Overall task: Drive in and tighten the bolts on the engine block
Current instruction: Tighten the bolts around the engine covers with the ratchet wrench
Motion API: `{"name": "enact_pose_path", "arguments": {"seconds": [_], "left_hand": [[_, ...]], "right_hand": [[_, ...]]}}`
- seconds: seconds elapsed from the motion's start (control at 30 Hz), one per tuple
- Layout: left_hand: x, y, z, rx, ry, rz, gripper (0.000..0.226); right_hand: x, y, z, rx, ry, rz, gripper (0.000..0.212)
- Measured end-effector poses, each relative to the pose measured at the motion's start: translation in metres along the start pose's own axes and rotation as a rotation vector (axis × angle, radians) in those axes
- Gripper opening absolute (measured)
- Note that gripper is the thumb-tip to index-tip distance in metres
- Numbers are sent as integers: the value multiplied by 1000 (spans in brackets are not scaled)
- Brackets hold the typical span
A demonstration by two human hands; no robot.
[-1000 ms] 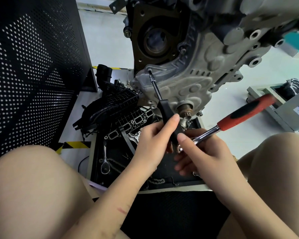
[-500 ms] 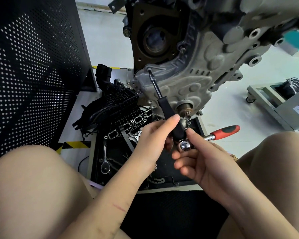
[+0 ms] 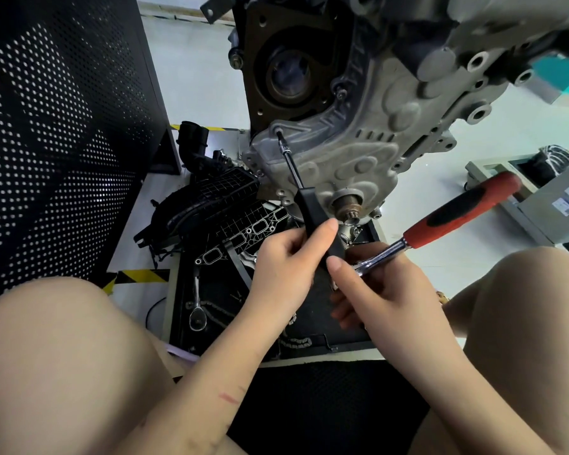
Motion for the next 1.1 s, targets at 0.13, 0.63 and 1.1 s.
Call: {"name": "enact_pose_path", "arguments": {"seconds": [0.13,0.63,1.1], "left_hand": [[0,-1,-2,-9,-3,30,48],[-5,0,-4,157,-310,199,27],[-1,-3,1,117,-102,34,31]], "right_hand": [[1,1,-4,-223,341,26,19],[-10,-1,-10,-660,779,69,35],[-7,-3,-9,-218,354,17,21]]}}
Point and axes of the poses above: each hand's wrist, its own y-axis towards the middle knuckle, its own x-axis out of the back of the hand, z = x × y, the point moved 3 cm from there along y, towards the middle knuckle, and after that the axes turned 14 degrees about y, right-handed, at the moved point
